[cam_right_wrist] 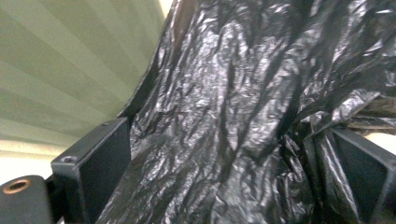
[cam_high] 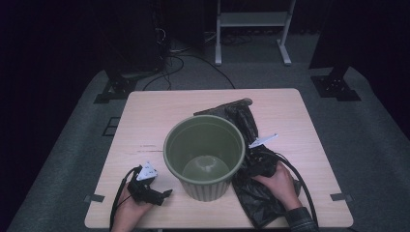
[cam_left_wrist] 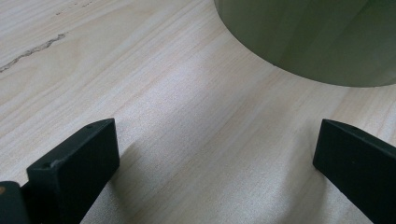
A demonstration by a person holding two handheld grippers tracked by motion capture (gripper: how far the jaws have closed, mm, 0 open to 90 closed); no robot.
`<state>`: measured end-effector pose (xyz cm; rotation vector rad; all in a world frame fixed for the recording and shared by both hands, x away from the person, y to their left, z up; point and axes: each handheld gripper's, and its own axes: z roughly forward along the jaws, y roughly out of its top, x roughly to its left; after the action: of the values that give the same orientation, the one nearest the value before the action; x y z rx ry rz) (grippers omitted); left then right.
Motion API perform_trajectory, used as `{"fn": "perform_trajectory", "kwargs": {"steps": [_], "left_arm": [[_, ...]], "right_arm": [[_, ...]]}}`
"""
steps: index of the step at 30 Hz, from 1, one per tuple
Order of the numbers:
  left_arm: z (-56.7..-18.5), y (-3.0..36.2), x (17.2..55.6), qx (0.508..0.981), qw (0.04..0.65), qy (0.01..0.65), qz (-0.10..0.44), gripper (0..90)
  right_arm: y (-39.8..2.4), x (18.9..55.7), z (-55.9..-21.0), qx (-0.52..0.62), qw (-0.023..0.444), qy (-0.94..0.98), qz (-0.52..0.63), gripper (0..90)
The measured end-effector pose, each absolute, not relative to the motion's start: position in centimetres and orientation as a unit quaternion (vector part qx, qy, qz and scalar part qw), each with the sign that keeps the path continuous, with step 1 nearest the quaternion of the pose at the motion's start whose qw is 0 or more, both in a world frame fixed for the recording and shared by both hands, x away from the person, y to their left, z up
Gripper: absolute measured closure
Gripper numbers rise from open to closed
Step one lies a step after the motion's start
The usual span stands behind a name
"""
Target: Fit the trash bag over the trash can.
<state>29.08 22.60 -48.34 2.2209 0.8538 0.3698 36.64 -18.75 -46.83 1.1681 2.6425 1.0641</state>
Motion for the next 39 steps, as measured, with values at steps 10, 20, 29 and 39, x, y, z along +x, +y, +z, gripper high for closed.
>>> {"fn": "perform_trajectory", "kwargs": {"steps": [10, 20, 29, 39], "left_arm": [[-48.3, 22.6, 29.1, 0.861, 0.359, 0.331, 0.143, 0.0], [-48.3, 22.6, 29.1, 0.861, 0.359, 0.331, 0.143, 0.0], [-48.3, 22.6, 29.1, 0.861, 0.359, 0.331, 0.143, 0.0], [-48.3, 22.6, 29.1, 0.861, 0.359, 0.331, 0.143, 0.0]], "right_arm": [[-17.3, 35.9, -47.1, 0.357, 0.066, 0.874, 0.321, 5.6], [-16.7, 35.1, -47.4, 0.342, 0.117, 0.881, 0.307, 9.7], [-17.6, 34.6, -47.3, 0.337, 0.124, 0.871, 0.334, 37.2], [-18.1, 34.3, -47.3, 0.319, 0.109, 0.872, 0.355, 83.6]]}}
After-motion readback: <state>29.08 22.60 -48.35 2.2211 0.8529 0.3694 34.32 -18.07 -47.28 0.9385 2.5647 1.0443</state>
